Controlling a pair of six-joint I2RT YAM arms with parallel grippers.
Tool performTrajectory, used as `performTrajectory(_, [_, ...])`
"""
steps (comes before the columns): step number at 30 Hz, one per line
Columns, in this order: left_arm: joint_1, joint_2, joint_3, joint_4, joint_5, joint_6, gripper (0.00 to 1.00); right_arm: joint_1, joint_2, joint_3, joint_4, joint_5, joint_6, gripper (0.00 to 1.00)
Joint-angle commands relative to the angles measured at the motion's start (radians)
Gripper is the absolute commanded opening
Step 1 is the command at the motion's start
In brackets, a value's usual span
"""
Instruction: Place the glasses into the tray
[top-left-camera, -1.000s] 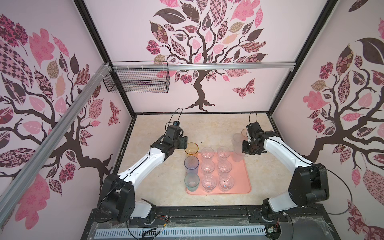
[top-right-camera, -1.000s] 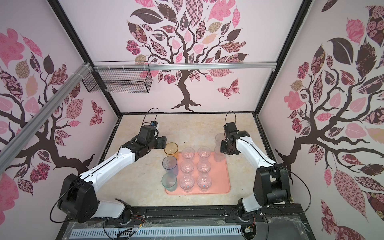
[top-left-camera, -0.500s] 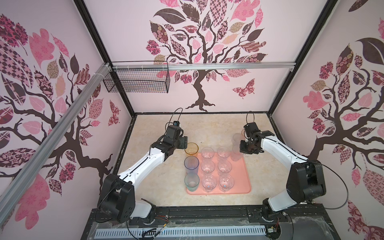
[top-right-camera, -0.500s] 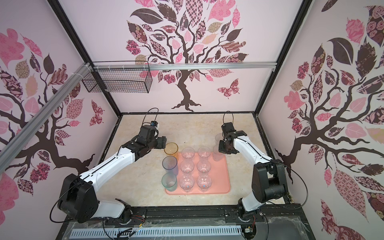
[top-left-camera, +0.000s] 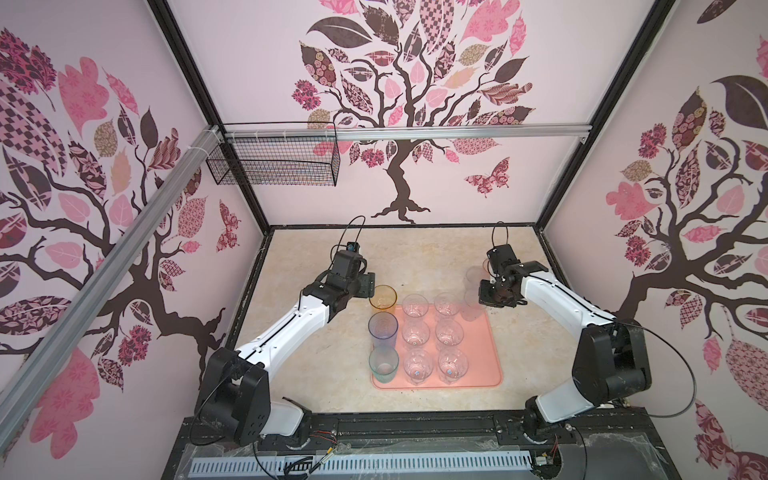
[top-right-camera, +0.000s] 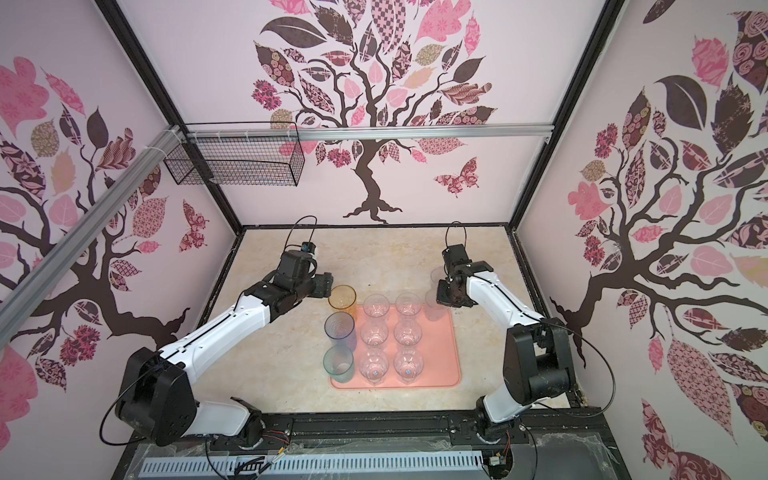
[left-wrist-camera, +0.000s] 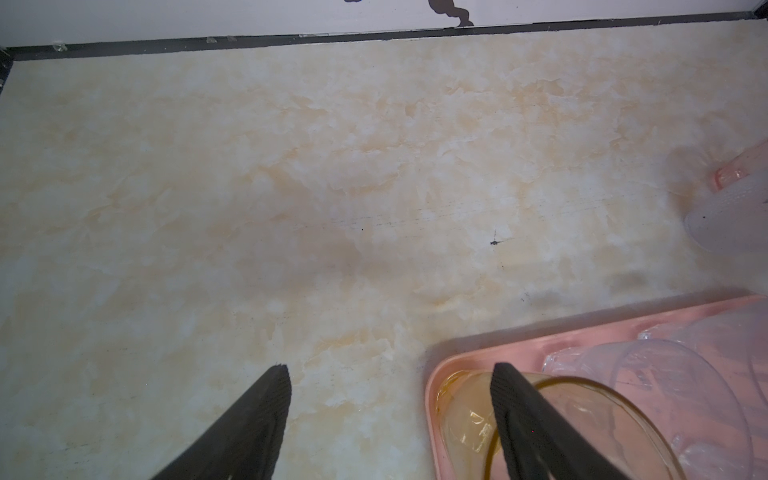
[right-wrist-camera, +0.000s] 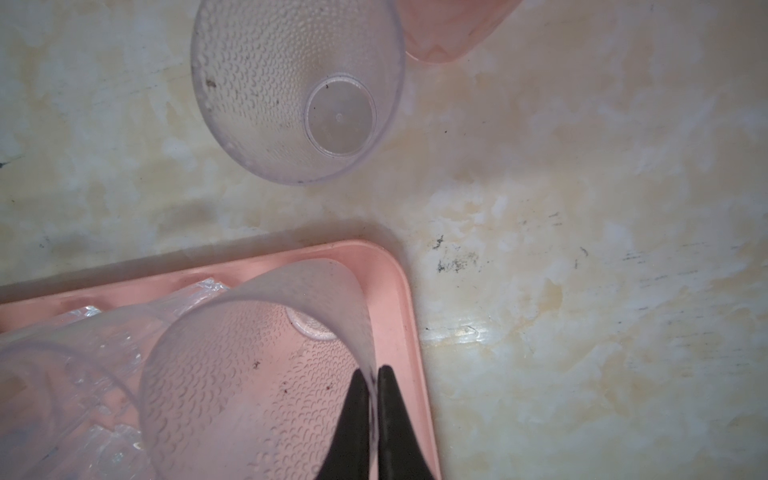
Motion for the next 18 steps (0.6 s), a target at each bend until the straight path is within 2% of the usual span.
performTrajectory(1, [0.0,0.0,-0.023,0.02,0.002,0.008,0.8,0.01,0.024,0.005,-0.029,0.01,0.009,0.07])
performTrajectory(18, [0.001,-0.001,-0.024,0.02,0.01,0.007,0.8,0.016,0.012,0.067,-0.072,0.03,0.009,0.22])
